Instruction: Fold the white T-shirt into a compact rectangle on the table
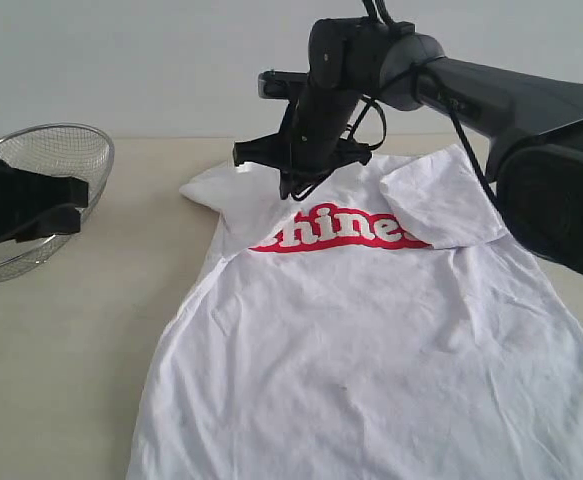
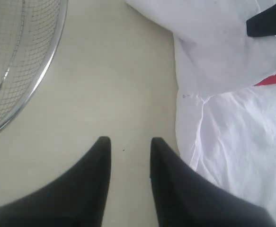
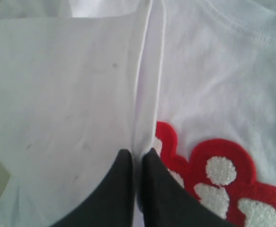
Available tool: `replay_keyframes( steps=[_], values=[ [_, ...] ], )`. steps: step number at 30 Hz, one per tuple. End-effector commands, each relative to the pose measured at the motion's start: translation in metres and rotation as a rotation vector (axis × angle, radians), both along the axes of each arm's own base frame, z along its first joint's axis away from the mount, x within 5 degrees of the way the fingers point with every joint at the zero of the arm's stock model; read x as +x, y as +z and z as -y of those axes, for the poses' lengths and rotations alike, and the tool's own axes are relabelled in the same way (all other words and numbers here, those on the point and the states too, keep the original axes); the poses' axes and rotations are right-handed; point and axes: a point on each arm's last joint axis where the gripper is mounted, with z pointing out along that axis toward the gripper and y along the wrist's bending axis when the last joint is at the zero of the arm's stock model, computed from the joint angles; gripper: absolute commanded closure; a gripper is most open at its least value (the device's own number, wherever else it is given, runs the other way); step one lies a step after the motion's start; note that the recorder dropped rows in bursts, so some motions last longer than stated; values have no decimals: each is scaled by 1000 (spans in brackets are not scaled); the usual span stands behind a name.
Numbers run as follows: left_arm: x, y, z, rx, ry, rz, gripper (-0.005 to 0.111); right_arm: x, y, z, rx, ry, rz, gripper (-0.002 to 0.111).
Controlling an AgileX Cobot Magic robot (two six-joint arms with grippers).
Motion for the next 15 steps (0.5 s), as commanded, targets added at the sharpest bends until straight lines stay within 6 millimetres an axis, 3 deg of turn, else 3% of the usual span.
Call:
replay_keyframes(
  steps=[1, 5, 7, 10, 15],
  values=[
    [-2, 0, 2, -17, -5, -14, 79, -2, 8, 5, -12, -8, -18, 94],
    [-3, -1, 4, -29, -26, -28, 79, -4, 7, 6, -11, -23, -43, 61],
    [-4, 0, 5, -43, -38, -30, 79, -5, 7, 6, -18, -24, -50, 52],
    [-1, 6, 12, -92, -57, -6, 80, -5, 9, 7, -21, -22, -46, 56],
    [11, 16, 37, -154, -157, 54, 87, -7, 36, 14, -53, -23, 16, 83]
  ],
)
